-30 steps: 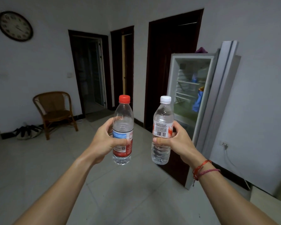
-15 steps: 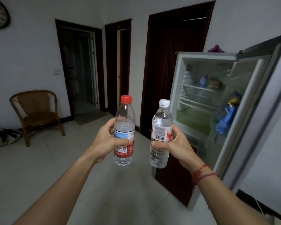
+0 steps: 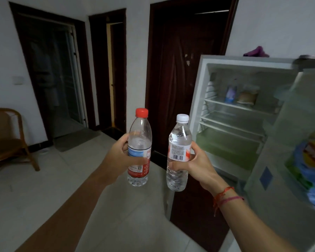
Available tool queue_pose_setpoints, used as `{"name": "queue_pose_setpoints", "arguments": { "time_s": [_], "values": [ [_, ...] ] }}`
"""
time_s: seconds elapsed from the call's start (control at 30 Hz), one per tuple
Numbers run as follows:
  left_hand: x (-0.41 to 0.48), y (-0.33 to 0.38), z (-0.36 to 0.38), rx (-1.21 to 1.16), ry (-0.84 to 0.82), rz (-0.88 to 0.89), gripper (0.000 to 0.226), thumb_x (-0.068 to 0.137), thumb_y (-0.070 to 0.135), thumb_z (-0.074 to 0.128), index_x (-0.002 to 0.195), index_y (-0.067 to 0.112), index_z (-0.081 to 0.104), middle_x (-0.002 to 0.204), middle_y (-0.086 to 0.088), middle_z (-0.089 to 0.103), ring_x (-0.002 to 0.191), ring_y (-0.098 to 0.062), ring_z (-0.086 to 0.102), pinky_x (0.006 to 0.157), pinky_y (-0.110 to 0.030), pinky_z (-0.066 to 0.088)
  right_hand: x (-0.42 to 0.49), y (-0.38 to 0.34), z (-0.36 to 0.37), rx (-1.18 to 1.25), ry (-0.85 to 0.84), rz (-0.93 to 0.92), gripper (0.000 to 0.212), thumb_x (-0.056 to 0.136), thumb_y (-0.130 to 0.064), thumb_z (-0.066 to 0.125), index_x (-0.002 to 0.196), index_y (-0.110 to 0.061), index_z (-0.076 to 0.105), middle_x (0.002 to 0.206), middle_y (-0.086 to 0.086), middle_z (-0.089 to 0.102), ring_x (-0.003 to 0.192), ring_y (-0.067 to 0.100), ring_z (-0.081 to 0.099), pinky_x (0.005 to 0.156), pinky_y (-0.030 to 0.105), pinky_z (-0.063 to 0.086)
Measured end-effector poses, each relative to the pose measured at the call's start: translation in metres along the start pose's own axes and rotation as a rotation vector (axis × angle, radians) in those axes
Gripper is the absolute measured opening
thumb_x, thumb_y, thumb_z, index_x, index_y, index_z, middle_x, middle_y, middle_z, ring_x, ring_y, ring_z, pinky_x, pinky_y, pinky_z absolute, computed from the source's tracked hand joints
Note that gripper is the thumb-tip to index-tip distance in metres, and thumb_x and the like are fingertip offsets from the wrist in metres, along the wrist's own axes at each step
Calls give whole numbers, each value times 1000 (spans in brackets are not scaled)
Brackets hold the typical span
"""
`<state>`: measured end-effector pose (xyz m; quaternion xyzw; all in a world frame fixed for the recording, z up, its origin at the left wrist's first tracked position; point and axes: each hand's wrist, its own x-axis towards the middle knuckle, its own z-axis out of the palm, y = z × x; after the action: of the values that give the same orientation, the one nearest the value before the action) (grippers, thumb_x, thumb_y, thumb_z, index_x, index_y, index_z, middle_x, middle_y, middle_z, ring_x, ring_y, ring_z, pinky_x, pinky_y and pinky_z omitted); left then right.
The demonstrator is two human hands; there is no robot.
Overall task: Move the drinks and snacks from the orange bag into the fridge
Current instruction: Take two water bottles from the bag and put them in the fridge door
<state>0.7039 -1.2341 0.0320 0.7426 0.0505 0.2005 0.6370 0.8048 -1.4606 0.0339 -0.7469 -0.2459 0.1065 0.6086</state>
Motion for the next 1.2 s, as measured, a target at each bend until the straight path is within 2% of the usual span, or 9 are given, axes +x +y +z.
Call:
{"name": "queue_pose_setpoints", "arguments": {
  "time_s": [0.1, 0.23, 0.3, 0.43, 0.57, 0.73, 0.83, 0.97, 1.2],
  "values": [
    [47, -16, -1, 8, -34, 6, 69, 68, 0, 81, 124, 28, 53, 111, 9, 69, 99, -2, 68, 75, -21, 57, 42, 11, -3, -19, 32, 1, 64, 63, 2, 88, 116, -21, 61, 100, 3, 77, 90, 17, 75, 84, 35, 59],
    [113, -36, 9, 16, -106, 29, 64, 70, -4, 79, 118, 31, 55, 103, 19, 72, 99, 0, 68, 71, -17, 56, 96, 27, -15, -15, 85, 16, 63, 62, 2, 89, 113, -23, 62, 98, 0, 78, 88, 15, 75, 81, 32, 58],
    [148, -48, 18, 28, -124, 35, 63, 70, -3, 80, 116, 33, 56, 104, 16, 72, 100, -1, 67, 72, -17, 56, 124, 38, -26, -8, 115, 21, 65, 62, 1, 90, 115, -24, 61, 98, -1, 78, 89, 14, 75, 82, 32, 58],
    [226, -71, 41, 33, -183, 42, 68, 70, -3, 80, 124, 29, 54, 113, 6, 69, 107, -10, 67, 85, -28, 57, 184, 60, -56, 16, 164, 25, 65, 63, 0, 90, 115, -26, 60, 101, 0, 78, 91, 15, 76, 82, 32, 59],
    [305, -81, 71, 31, -254, 52, 67, 71, -4, 79, 121, 32, 54, 111, 7, 69, 102, -5, 67, 77, -23, 58, 244, 76, -91, 37, 219, 37, 67, 64, 3, 89, 118, -24, 60, 102, 0, 78, 92, 14, 75, 81, 30, 59],
    [386, -94, 112, 2, -372, 51, 69, 71, -5, 78, 127, 27, 54, 115, 3, 70, 105, -12, 68, 77, -24, 58, 297, 96, -132, 6, 285, 59, 72, 61, 1, 91, 122, -23, 59, 105, 2, 77, 97, 20, 75, 88, 42, 59],
    [419, -99, 144, -24, -445, 55, 68, 70, -9, 78, 123, 26, 55, 110, 9, 72, 101, -10, 69, 74, -22, 57, 311, 103, -159, -7, 349, 78, 70, 63, 5, 89, 121, -18, 59, 104, 3, 77, 94, 20, 75, 87, 39, 60],
    [458, -111, 187, -93, -545, 12, 74, 67, -15, 78, 128, 21, 54, 113, -3, 72, 105, -20, 69, 82, -33, 58, 318, 113, -191, -38, 457, 104, 67, 62, 6, 88, 119, -17, 61, 103, 2, 77, 92, 17, 75, 80, 28, 60],
    [500, -130, 269, -144, -776, -10, 82, 58, -7, 85, 124, 33, 59, 116, -1, 70, 109, -22, 67, 90, -44, 56, 297, 132, -225, -137, 672, 175, 66, 65, -2, 90, 120, -20, 59, 105, 0, 75, 94, 12, 74, 78, 22, 59]
  ]
}}
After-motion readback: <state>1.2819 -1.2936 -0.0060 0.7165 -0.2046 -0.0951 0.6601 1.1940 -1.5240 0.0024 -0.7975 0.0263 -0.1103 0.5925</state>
